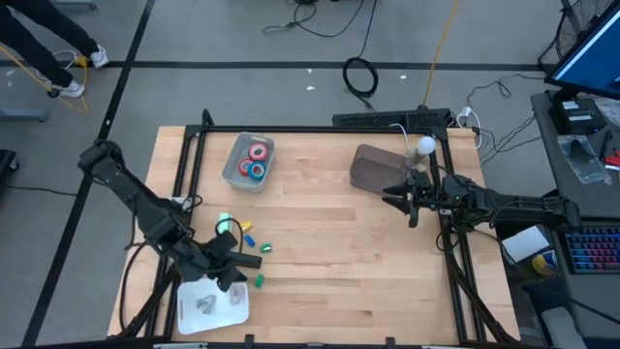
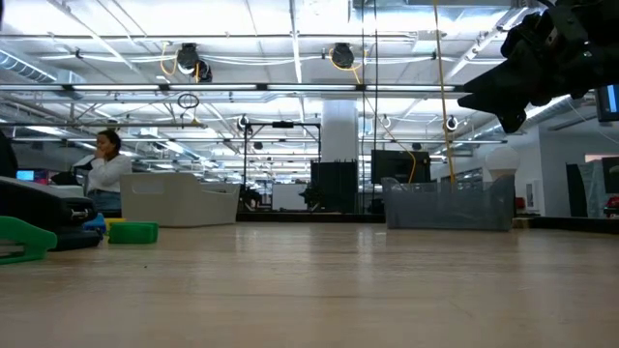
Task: Pick and place Stapler, Stapler remover, tape
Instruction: Put the light green stapler into the black bin
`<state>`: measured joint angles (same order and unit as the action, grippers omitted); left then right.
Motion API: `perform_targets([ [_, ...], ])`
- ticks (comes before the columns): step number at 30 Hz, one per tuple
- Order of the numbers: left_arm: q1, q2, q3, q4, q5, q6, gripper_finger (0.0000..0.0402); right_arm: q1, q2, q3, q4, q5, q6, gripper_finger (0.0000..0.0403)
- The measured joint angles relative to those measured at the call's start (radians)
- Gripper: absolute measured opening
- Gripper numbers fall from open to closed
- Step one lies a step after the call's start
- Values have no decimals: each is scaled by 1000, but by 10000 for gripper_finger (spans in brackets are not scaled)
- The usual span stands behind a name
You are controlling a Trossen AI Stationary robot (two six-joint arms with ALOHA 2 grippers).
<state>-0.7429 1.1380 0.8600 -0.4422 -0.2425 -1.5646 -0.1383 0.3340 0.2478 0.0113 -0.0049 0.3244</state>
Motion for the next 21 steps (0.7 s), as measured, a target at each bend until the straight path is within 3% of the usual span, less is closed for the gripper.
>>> perform_targets([
  [6, 69, -75, 0, -131, -13, 91, 3, 0, 0, 0, 3, 0, 0, 137],
  [21, 280, -172, 0, -526, -12, 105, 8, 0, 0, 0, 6, 3, 8, 137],
])
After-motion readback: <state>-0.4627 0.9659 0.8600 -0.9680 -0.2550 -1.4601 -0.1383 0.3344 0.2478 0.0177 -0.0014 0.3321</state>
